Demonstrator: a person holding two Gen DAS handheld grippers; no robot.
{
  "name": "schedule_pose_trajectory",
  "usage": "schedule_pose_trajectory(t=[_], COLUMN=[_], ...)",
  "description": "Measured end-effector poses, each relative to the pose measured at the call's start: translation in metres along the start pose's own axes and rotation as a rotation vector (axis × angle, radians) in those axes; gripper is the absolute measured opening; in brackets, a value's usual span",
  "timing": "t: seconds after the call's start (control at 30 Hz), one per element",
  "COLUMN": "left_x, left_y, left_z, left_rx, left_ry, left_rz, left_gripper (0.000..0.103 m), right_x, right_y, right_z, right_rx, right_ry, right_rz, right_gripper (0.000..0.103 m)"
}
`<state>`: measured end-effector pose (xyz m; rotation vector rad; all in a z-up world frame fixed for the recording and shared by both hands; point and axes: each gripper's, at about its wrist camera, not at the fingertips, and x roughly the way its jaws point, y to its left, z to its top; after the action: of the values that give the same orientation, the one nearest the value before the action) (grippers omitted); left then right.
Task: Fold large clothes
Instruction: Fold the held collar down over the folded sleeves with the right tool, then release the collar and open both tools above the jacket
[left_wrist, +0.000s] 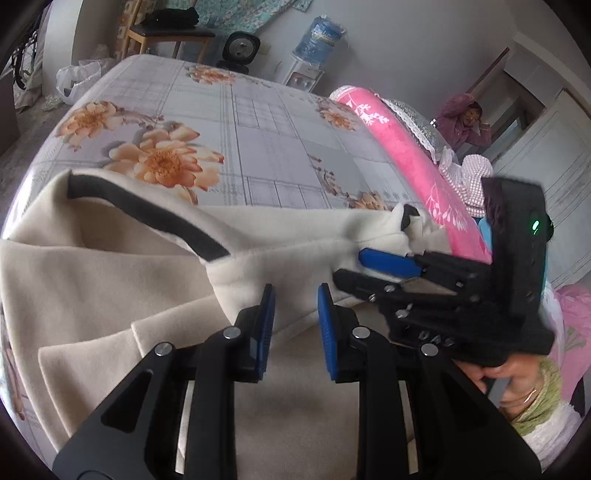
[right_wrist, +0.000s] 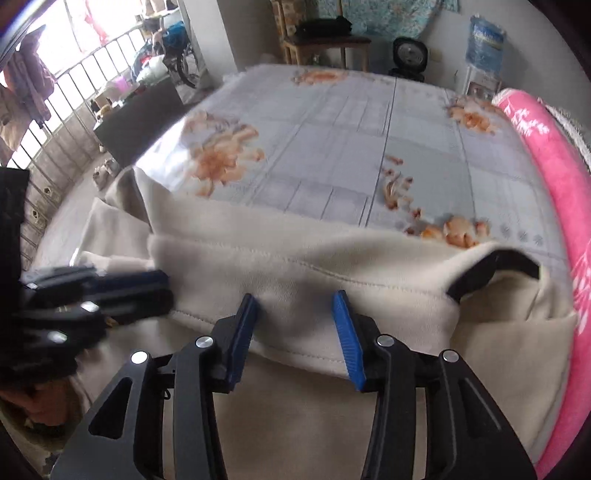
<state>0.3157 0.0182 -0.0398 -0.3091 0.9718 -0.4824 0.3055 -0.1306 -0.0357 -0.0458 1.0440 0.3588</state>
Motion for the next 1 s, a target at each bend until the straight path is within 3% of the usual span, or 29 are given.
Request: schedule_pose_trajectory(t=[0.1,0.2,0.3,0.37,0.43,0.47,0.57,0.67,0.73,0.8,0.83,0.93,1.0], left_x=[-0.007,0.010,0.021,0.020,0.019,0.018,0.012,-0.006,-0.009,0.006,0.022,0.020,0.001], left_y=[0.000,0.003,0.012,0.018,0.024,0.025,0.019,-0.004,-0.024,-0.035,-0.035,-0.027,-0.023], left_z=[0.014,0.026,0.022,0.018,0.013,0.012,0.013,0.013,0.005,-0.003,-0.010,-0.012,-0.009], left_rx=[0.009,0.025,0.029,0.022,0.012,0.017,0.028,0.131,0.242,0.311,0.337,0.293,0.231], left_ry=[-0.041,-0.007,0.035,0.039,0.026,0.024,0.012,-0.055,-0.053,0.014,0.084,0.090,0.075], left_rz=[0.017,0.107,0.209,0.214,0.195,0.193,0.213,0.222,0.242,0.303,0.364,0.377,0.363], left_gripper=[0.035,0.045,0.045,0.049,0.052,0.052,0.050,0.050,0.050,0.051,0.053,0.060,0.059], right_x=[-0.004,-0.008,-0.020,-0.025,-0.010,-0.013,-0.021,-0.041,-0.041,-0.020,-0.015,-0.026,-0.045], right_y=[0.001,0.000,-0.009,-0.025,-0.041,-0.043,-0.037,-0.033,-0.031,-0.032,-0.030,-0.019,-0.015], right_z=[-0.007,-0.008,-0.007,-0.011,-0.021,-0.024,-0.021,-0.019,-0.022,-0.029,-0.032,-0.030,-0.031], right_rx=[0.025,0.030,0.072,0.111,0.149,0.142,0.134,0.137,0.127,0.115,0.091,0.064,0.083], right_ry=[-0.018,-0.014,-0.066,-0.086,-0.043,-0.072,-0.046,-0.098,-0.100,-0.031,-0.042,-0.010,-0.027], right_rz=[-0.009,-0.005,-0.007,-0.043,-0.016,-0.004,-0.041,-0.025,-0.026,-0.048,-0.067,-0.118,-0.086], right_gripper=[0.044,0.044,0.044,0.045,0.045,0.045,0.044,0.045,0.045,0.045,0.045,0.045,0.045])
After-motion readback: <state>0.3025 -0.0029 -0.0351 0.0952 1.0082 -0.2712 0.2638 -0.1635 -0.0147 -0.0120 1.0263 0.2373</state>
